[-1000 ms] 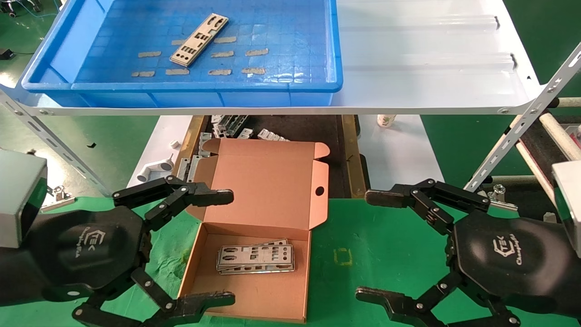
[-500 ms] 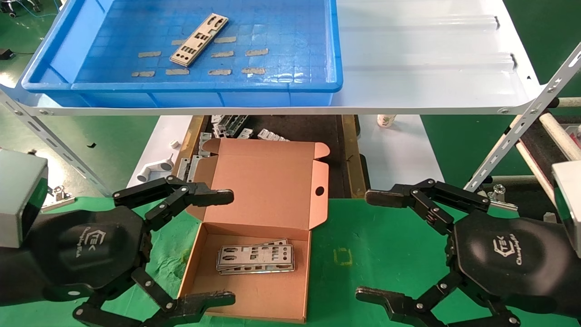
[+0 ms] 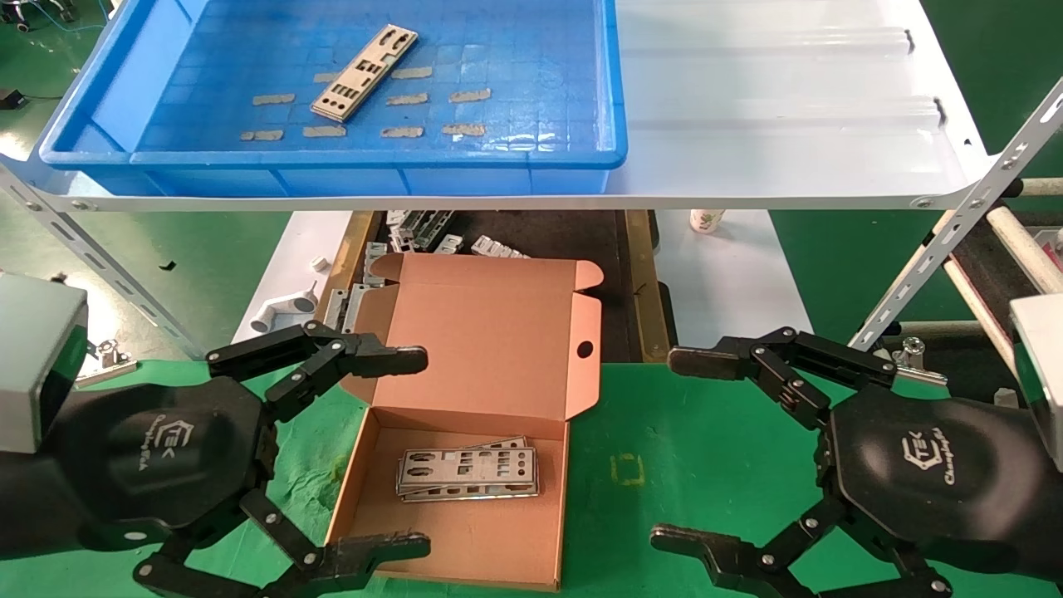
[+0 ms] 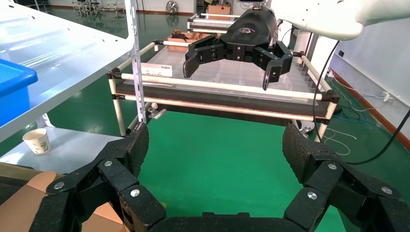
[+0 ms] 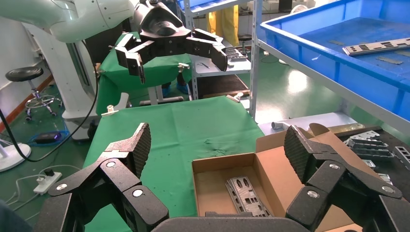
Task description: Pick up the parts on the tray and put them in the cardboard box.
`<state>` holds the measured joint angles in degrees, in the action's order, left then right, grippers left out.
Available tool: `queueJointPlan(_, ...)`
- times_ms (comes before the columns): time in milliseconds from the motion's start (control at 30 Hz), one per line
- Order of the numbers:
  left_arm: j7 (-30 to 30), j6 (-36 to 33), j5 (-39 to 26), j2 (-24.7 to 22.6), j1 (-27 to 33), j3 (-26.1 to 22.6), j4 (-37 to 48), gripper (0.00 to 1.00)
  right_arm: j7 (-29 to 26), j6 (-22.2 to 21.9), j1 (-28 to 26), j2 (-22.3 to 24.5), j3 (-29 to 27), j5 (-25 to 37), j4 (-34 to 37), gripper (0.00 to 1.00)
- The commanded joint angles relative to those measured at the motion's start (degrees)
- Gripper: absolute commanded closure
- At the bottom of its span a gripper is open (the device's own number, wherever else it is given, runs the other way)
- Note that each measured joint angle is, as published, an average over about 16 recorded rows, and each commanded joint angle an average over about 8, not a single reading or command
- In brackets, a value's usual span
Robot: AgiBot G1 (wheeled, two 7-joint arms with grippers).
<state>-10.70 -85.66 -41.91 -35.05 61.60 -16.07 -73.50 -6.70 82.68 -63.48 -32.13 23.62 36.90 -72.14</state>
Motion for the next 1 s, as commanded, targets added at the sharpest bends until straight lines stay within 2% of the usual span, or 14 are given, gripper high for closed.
queueJointPlan(33, 0.0, 0.0, 0.0, 0.0, 0.0, 0.0, 0.0, 0.00, 0.0, 0.0, 0.0, 0.0, 0.0, 0.0, 0.0, 0.00)
queueJointPlan(1000, 0.0, 0.0, 0.0, 0.0, 0.0, 0.0, 0.0, 0.00, 0.0, 0.0, 0.0, 0.0, 0.0, 0.0, 0.0, 0.00)
